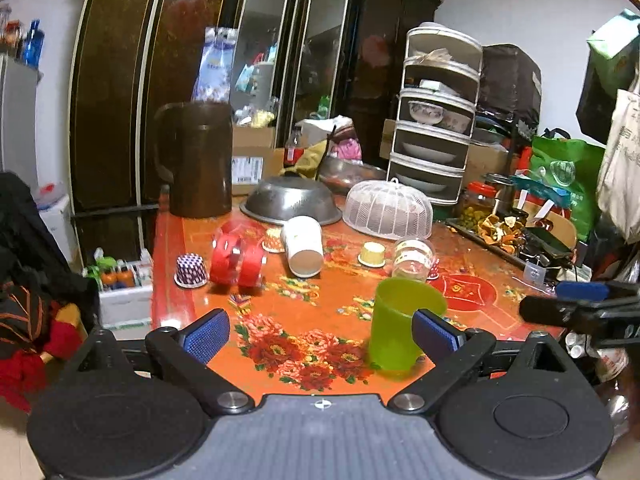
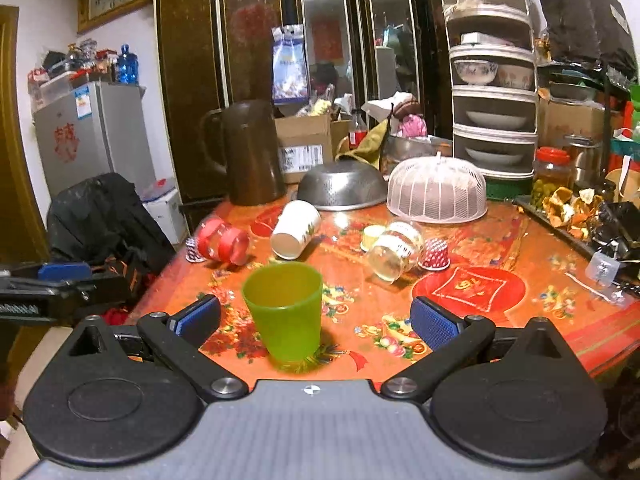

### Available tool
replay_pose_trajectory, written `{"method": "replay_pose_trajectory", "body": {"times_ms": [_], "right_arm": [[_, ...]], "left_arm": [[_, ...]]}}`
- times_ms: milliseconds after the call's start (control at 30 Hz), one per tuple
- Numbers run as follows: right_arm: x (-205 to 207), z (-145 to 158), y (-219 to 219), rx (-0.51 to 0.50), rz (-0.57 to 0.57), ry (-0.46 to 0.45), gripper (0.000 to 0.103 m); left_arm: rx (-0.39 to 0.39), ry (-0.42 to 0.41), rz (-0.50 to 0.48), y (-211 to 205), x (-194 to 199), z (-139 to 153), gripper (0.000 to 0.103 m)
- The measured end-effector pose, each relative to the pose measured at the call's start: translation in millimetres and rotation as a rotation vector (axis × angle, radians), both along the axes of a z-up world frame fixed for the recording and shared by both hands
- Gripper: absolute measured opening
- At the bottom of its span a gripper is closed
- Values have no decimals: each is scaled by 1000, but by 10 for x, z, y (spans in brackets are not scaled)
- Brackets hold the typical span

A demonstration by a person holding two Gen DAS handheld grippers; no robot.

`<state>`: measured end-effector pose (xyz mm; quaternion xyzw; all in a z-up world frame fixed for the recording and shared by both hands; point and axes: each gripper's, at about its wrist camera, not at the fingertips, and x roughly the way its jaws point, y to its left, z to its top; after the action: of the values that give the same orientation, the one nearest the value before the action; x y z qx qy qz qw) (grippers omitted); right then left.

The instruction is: Flip cup upright

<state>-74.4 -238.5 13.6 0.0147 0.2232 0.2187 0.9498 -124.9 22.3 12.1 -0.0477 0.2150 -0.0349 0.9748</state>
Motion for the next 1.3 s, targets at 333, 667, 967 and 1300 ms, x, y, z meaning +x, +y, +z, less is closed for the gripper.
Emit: {"method": "replay_pose_trajectory", "body": {"times_ms": [333, 667, 967, 1300], "right_arm": [[59, 41, -92, 7, 19, 25, 102], [11, 36, -161, 11, 26, 30, 102], [32, 21, -160, -2, 38, 39, 102], [26, 11, -157, 2, 56, 41, 102]], "left_arm": [[74, 89, -95, -366, 132, 78, 99], [73, 116, -101, -449, 167, 70, 99], [63, 134, -112, -466, 217, 48, 99], [54, 143, -114, -466, 233, 32, 99]]}}
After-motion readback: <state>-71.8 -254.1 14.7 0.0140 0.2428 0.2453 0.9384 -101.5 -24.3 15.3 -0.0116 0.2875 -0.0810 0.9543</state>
